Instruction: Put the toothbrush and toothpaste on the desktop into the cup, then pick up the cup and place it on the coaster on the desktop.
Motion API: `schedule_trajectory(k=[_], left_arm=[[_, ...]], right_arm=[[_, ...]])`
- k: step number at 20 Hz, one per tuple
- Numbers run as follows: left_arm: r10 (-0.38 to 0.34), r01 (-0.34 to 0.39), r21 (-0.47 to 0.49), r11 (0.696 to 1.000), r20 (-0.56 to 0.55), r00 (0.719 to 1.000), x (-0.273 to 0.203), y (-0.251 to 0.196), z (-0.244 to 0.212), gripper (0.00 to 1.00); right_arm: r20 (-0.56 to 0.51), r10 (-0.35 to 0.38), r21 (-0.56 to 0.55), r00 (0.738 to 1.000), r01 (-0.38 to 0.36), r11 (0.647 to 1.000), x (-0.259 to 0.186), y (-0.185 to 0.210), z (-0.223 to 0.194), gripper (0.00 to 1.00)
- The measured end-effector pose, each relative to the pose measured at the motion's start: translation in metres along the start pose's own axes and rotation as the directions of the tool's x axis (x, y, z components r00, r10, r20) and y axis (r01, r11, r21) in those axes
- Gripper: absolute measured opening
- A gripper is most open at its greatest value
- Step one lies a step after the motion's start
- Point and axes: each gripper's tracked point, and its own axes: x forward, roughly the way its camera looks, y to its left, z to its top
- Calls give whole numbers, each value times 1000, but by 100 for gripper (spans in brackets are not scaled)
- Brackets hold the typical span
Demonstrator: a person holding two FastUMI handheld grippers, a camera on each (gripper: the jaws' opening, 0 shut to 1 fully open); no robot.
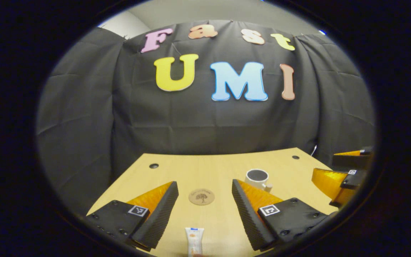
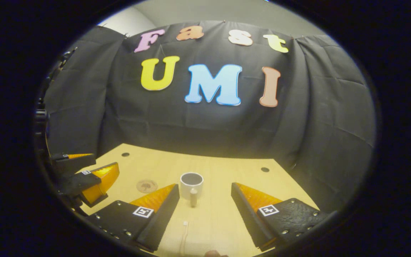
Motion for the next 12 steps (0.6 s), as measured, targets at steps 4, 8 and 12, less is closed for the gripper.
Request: schedule_trajectory(k=[4, 8, 12], left_arm=[[-5, 1, -28, 1000, -142, 990, 12, 7, -34, 97], [0, -13, -39, 999, -308, 951, 19, 15, -74, 94], [-11, -7, -38, 999, -477, 879, 23, 18, -119, 97]], right_arm=[[-139, 40, 37, 989, -35, 999, 10, 13, -33, 91], [-285, 55, 50, 957, -42, 998, 18, 21, -67, 91], [-424, 83, 60, 902, -63, 996, 20, 31, -103, 91]])
